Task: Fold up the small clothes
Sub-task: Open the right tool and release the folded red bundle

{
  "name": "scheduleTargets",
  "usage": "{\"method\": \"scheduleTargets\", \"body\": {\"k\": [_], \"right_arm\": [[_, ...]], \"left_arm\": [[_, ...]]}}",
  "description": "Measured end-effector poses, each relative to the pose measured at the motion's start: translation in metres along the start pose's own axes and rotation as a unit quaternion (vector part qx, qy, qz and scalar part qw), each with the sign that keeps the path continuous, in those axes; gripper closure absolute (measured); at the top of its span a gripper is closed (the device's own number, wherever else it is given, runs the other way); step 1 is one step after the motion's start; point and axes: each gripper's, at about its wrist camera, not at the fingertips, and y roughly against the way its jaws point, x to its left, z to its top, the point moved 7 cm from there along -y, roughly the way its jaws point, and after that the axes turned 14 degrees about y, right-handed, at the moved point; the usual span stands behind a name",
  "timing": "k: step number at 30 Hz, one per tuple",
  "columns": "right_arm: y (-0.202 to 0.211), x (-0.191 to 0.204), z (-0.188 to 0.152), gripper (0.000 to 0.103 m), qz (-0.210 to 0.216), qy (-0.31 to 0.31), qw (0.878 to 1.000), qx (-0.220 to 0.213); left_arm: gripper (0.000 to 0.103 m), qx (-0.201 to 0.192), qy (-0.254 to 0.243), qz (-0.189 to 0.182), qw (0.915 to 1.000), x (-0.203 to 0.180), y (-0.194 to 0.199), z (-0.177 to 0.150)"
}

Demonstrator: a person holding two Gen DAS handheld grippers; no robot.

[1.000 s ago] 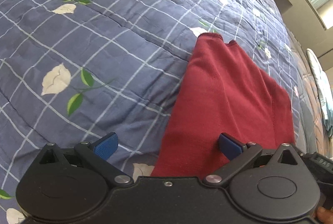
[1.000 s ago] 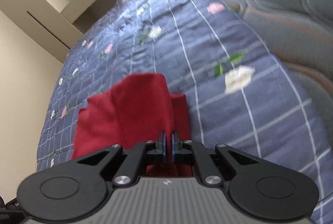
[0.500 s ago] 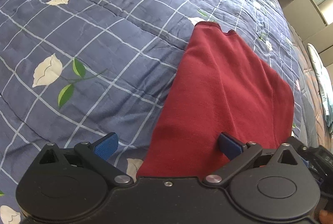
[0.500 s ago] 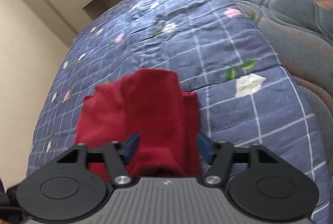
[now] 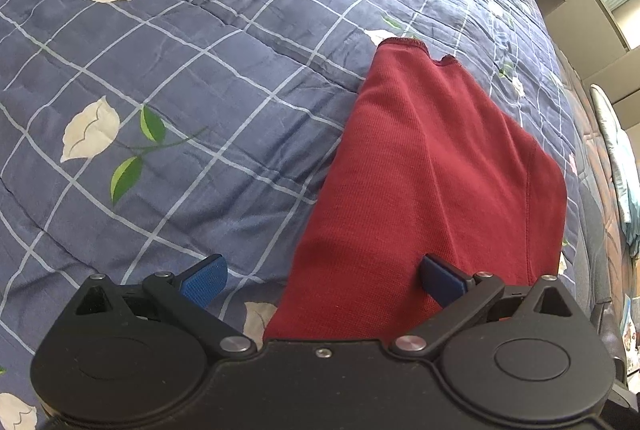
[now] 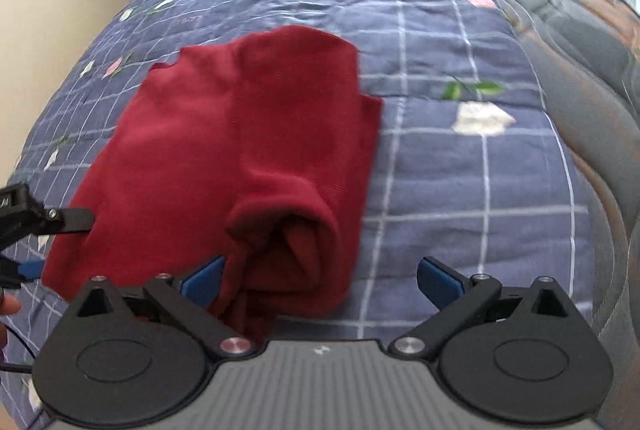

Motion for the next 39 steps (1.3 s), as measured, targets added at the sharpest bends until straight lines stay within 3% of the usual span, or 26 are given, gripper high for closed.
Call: {"method": "scheduleTargets", "body": {"k": [20,23,27,30,34,39], "right_arm": [[0.003,-0.006,-0.012,0.000,-0.006,-0.002,1.000,0.004],[0.012,0.002,-0.013,0.000,0.001,0.010,1.000,-0.009],[0.012,0.024,-0.023,0.000,0.041,0.032,0.999,0.002],[0.003,0.033,-0.032,0.000,0.007,0.065,0.998,0.019],[0.002,0.022,-0.030,0.000,-0.034,0.028,0.999,0.006],[0.004,0.014,-0.034,0.000,-0.035,0.018,0.999,0.010]], "left_arm": [[0.001,0.010,-0.008,0.001,0.9999,0.005,0.000,-0.005],[0.001,0.013,-0.008,0.003,0.9999,0.009,0.003,-0.009],[0.001,0.022,-0.007,0.010,0.9997,0.015,0.001,-0.015],[0.001,0.025,-0.007,0.012,0.9996,0.016,0.001,-0.016],[0.001,0.026,-0.016,0.013,0.9995,0.014,0.002,-0.017],[0.001,0.026,-0.024,0.014,0.9993,0.013,0.005,-0.016]]}}
